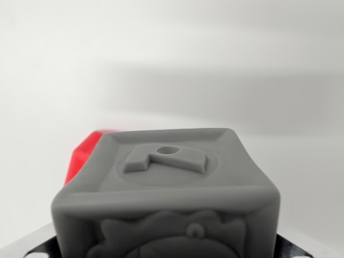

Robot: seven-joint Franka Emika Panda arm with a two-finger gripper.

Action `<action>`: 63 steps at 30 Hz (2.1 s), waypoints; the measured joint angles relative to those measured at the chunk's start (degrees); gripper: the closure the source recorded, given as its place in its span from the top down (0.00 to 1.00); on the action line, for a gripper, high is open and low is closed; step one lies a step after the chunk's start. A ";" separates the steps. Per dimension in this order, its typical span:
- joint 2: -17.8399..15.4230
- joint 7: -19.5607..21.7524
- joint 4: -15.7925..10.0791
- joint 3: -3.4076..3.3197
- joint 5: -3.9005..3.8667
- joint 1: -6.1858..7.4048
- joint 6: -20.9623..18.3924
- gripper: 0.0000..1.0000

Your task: Destack cube

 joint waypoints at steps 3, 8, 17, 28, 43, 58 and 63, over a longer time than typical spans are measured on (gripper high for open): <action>0.50 -1.62 0.80 0.00 0.00 -0.41 -0.27 0.00; 1.51 -4.63 2.37 -0.01 0.00 -1.22 -0.86 0.00; 3.16 -9.62 5.08 -0.02 -0.02 -2.43 -1.94 0.00; 5.19 -15.45 8.42 -0.04 -0.06 -3.83 -3.20 0.00; 8.12 -23.28 13.27 -0.07 -0.12 -5.62 -5.09 0.00; 11.75 -27.59 16.13 -0.18 -0.19 -6.51 -4.76 0.00; 13.68 -27.59 16.10 -0.19 -0.28 -6.51 -2.94 0.00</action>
